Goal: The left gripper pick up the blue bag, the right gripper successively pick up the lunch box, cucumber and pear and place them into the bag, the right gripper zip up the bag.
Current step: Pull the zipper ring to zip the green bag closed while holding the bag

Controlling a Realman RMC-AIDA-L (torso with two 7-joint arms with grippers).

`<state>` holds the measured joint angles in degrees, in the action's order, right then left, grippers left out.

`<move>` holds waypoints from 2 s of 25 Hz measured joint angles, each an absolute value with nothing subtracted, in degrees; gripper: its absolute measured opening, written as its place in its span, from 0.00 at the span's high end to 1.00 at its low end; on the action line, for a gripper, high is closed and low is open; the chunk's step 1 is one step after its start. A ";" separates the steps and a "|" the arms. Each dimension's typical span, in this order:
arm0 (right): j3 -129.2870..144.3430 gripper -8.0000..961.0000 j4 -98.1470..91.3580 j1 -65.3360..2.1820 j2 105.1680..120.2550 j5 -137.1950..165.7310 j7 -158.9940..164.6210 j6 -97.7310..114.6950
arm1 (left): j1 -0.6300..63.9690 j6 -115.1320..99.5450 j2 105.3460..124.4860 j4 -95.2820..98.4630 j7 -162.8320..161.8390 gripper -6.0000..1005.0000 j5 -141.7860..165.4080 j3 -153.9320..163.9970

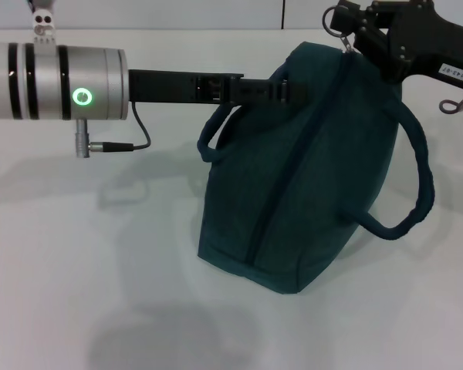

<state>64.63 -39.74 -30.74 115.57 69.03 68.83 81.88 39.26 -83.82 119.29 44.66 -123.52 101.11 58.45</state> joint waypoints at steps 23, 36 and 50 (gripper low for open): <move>64.51 0.95 -39.19 -30.55 115.66 68.74 68.37 83.02 | 38.99 -81.13 119.43 48.14 -122.06 0.29 104.21 62.46; 64.04 0.95 -38.19 -28.85 115.60 67.20 68.39 84.44 | 37.77 -81.16 119.52 49.50 -120.97 0.67 101.99 62.98; 63.80 0.95 -36.37 -26.48 115.27 64.47 68.37 85.41 | 36.15 -83.28 119.51 50.98 -119.09 0.92 98.31 64.60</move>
<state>63.80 -36.37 -26.48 115.27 64.47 68.37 85.41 36.15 -83.28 119.51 50.98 -119.09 98.31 64.60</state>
